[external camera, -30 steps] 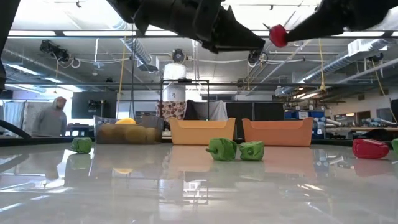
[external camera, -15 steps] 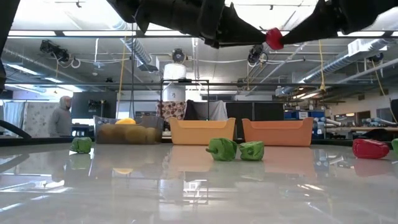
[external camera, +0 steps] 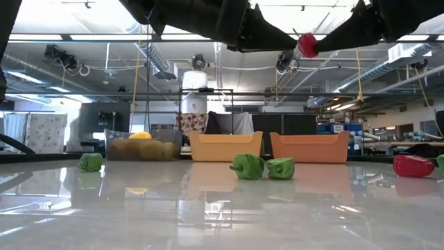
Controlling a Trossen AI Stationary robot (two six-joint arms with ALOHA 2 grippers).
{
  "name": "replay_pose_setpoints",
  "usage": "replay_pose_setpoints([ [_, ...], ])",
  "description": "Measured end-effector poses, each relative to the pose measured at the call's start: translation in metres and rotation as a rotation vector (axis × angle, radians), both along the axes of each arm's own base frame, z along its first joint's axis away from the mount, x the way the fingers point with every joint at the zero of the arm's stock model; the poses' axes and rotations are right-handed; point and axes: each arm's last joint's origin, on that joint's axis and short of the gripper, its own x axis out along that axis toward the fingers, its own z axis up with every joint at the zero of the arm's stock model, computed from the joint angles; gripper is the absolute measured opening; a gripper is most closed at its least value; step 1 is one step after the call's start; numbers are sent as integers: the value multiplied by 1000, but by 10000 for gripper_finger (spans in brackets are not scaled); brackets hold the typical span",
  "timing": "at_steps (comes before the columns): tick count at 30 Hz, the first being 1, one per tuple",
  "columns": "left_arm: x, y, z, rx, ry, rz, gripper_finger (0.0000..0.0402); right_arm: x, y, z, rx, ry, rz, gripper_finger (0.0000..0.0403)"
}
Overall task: Sort produce into baskets
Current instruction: Put the red chili pepper into the yellow bin
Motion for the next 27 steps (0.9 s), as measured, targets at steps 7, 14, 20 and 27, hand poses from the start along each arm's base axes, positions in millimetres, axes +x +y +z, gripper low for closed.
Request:
replay_pose_setpoints([
  [7,1,0,3,-58,-28,13,145,1,3,2,6,-10,22,4],
  [14,1,0,6,-108,-65,17,148,4,5,7,43,-63,30,5],
  [20,2,-2,8,-133,-80,-62,148,5,6,10,42,-83,33,5],
  [27,2,-1,9,-136,-87,-61,146,7,4,11,48,-95,29,5],
])
